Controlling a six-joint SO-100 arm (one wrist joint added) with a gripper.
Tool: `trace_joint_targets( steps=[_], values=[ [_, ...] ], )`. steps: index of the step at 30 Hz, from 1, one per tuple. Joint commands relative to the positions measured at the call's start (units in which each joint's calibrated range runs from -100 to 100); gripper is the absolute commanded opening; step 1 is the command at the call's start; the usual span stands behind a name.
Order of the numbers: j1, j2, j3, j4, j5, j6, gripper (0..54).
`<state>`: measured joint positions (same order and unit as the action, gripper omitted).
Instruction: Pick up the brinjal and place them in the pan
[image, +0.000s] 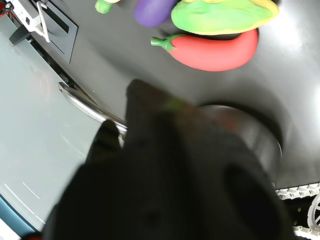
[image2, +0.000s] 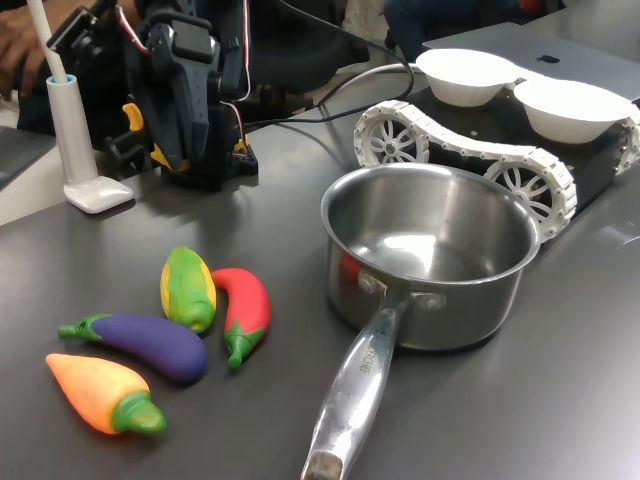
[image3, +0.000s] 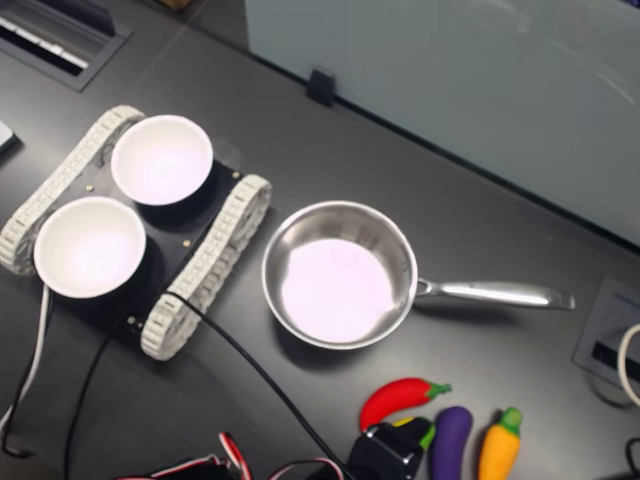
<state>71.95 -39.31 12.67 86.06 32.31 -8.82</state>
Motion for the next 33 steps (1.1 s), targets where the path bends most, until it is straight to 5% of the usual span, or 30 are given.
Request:
trace_joint_targets(
  steps=[1, 5, 17, 33],
  values=[
    [3.3, 3.1, -6.7, -2.4, 3.9, -2.4, 21.3],
    [6.0, 6.7, -7.5, -2.6, 8.6, -5.0, 27.0],
    [9.5, 16.2, -13.6, -2.8, 19.4, -8.4, 33.1],
    [19.2, 30.8, -30.3, -0.4, 32.5, -8.3, 38.3]
  ],
)
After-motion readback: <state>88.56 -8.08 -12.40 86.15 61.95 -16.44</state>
